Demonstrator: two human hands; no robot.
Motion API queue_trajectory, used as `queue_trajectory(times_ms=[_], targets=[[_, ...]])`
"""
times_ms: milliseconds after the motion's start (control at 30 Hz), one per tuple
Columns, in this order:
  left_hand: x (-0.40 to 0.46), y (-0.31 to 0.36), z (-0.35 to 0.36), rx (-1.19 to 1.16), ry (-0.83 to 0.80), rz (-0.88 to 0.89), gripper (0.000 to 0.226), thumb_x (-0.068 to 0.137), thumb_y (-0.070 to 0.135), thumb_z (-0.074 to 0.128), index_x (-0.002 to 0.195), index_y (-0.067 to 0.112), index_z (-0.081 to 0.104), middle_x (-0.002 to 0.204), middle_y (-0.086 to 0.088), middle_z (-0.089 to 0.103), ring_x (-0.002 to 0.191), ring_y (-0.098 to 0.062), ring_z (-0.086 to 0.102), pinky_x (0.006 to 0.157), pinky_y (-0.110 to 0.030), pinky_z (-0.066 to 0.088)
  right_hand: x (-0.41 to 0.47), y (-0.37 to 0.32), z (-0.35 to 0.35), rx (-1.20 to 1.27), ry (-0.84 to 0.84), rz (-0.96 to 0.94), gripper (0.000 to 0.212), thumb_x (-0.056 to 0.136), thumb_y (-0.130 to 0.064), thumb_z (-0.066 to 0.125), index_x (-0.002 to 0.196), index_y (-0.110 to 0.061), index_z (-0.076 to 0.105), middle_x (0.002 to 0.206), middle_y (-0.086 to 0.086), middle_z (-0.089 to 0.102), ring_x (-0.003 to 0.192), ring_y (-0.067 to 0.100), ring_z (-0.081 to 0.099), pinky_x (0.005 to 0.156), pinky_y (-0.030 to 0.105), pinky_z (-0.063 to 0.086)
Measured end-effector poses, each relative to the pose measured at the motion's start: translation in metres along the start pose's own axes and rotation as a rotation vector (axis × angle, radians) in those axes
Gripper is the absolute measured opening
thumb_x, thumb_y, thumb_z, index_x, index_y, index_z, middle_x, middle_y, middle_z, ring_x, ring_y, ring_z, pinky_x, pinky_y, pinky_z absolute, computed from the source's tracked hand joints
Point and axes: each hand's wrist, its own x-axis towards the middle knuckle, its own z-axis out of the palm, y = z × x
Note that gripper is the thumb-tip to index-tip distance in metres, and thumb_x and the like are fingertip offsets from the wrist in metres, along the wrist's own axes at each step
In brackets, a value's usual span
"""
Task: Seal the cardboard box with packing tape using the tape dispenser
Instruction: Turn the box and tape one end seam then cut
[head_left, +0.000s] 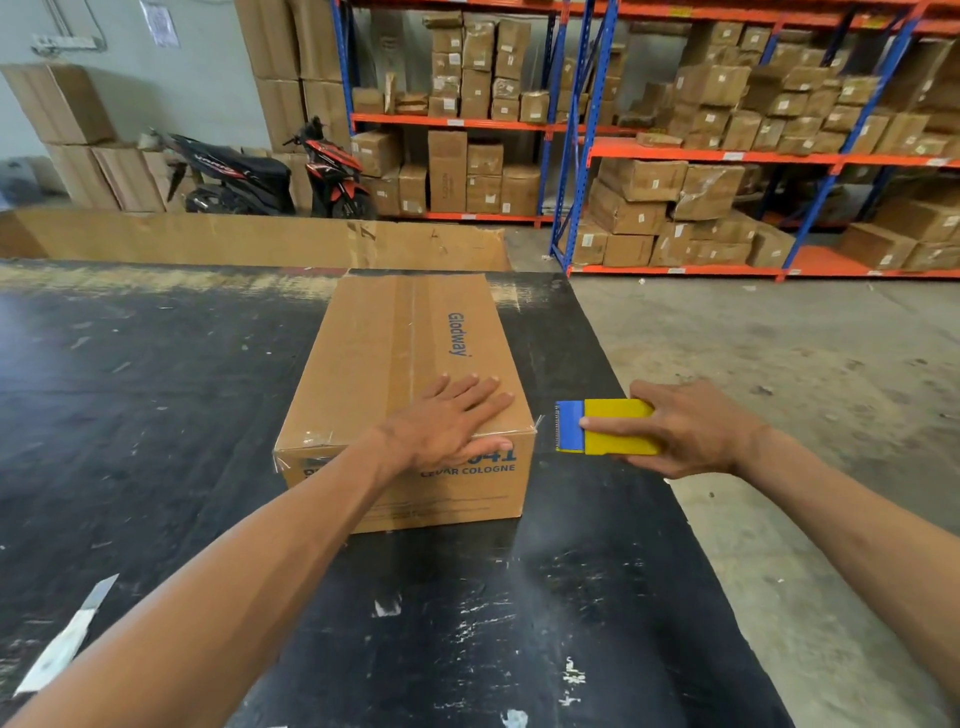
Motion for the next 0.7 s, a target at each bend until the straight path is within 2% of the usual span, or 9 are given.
queue_trajectory(times_ms=[100, 167, 267, 333, 367, 433, 533, 633, 700], targets=[[0.000, 0.003, -0.001, 0.023, -0.010, 0.002, 0.086, 0.090, 0.076, 0.012, 0.160, 0.027, 0.003, 0.169, -0.003, 0.002, 0.155, -0.025, 0.003, 0.125, -0.049, 0.008, 0.019, -0.015, 0.012, -0.040, 0.004, -0.005, 0.068, 0.071, -0.051, 0.073, 0.134, -0.044, 0.047, 0.083, 0.007, 0.053, 0.049, 0.023, 0.057, 0.040, 0.024, 0.029], [0.001, 0.003, 0.000, 0.017, -0.004, -0.001, 0.087, 0.091, 0.077, 0.021, 0.160, 0.026, 0.005, 0.169, -0.003, 0.004, 0.155, -0.026, 0.004, 0.125, -0.049, 0.007, 0.026, -0.022, 0.013, -0.065, 0.036, -0.009, 0.073, 0.065, -0.048, 0.082, 0.130, -0.042, 0.049, 0.082, 0.008, 0.054, 0.048, 0.023, 0.057, 0.041, 0.023, 0.026], [0.003, 0.007, -0.003, -0.034, 0.022, -0.029, 0.083, 0.093, 0.072, 0.034, 0.158, 0.023, 0.018, 0.166, -0.005, 0.016, 0.152, -0.030, 0.016, 0.123, -0.050, 0.013, 0.028, -0.027, 0.009, -0.071, 0.055, -0.026, 0.067, 0.068, -0.048, 0.078, 0.128, -0.039, 0.050, 0.081, 0.009, 0.054, 0.046, 0.024, 0.056, 0.041, 0.023, 0.025], [0.009, 0.021, -0.007, 0.012, 0.086, -0.055, 0.078, 0.089, 0.070, 0.042, 0.144, 0.016, 0.036, 0.151, -0.010, 0.038, 0.136, -0.036, 0.037, 0.114, -0.053, 0.028, 0.026, -0.034, 0.008, -0.102, 0.030, -0.031, 0.055, 0.076, -0.050, 0.064, 0.128, -0.038, 0.049, 0.082, 0.010, 0.054, 0.046, 0.025, 0.056, 0.041, 0.024, 0.027], [0.013, 0.031, -0.011, 0.052, 0.108, -0.087, 0.077, 0.085, 0.072, 0.041, 0.135, 0.013, 0.041, 0.138, -0.011, 0.044, 0.124, -0.037, 0.044, 0.106, -0.053, 0.035, 0.026, -0.037, 0.008, -0.118, 0.021, -0.027, 0.051, 0.079, -0.050, 0.058, 0.128, -0.037, 0.048, 0.082, 0.011, 0.054, 0.045, 0.025, 0.056, 0.041, 0.024, 0.028], [0.022, 0.050, -0.018, 0.070, 0.097, -0.181, 0.085, 0.076, 0.077, 0.031, 0.128, 0.012, 0.043, 0.127, -0.011, 0.045, 0.112, -0.036, 0.046, 0.099, -0.053, 0.038, 0.026, -0.041, 0.007, -0.151, 0.017, -0.021, 0.050, 0.079, -0.046, 0.062, 0.126, -0.034, 0.050, 0.081, 0.013, 0.053, 0.044, 0.026, 0.054, 0.042, 0.025, 0.028], [0.027, 0.059, -0.019, 0.029, 0.104, -0.257, 0.096, 0.071, 0.079, 0.024, 0.141, 0.014, 0.038, 0.134, -0.012, 0.042, 0.117, -0.037, 0.041, 0.102, -0.056, 0.034, 0.027, -0.050, 0.014, -0.259, -0.101, -0.063, 0.050, 0.070, -0.038, 0.071, 0.118, -0.030, 0.059, 0.079, 0.013, 0.053, 0.046, 0.028, 0.054, 0.042, 0.029, 0.033], [0.025, 0.058, -0.011, 0.042, 0.105, -0.269, 0.093, 0.079, 0.075, 0.026, 0.149, 0.015, 0.031, 0.142, -0.014, 0.038, 0.121, -0.038, 0.039, 0.104, -0.056, 0.032, 0.021, -0.067, 0.027, -0.288, -0.272, -0.028, 0.052, 0.060, -0.041, 0.076, 0.111, -0.034, 0.067, 0.076, 0.010, 0.054, 0.047, 0.027, 0.057, 0.042, 0.029, 0.032], [0.027, 0.060, -0.010, 0.048, 0.120, -0.321, 0.089, 0.083, 0.075, 0.026, 0.149, 0.016, 0.032, 0.144, -0.014, 0.036, 0.122, -0.038, 0.038, 0.105, -0.057, 0.032, 0.026, -0.065, 0.028, -0.288, -0.257, -0.001, 0.055, 0.051, -0.040, 0.081, 0.104, -0.032, 0.070, 0.072, 0.009, 0.053, 0.042, 0.027, 0.054, 0.040, 0.026, 0.032]])
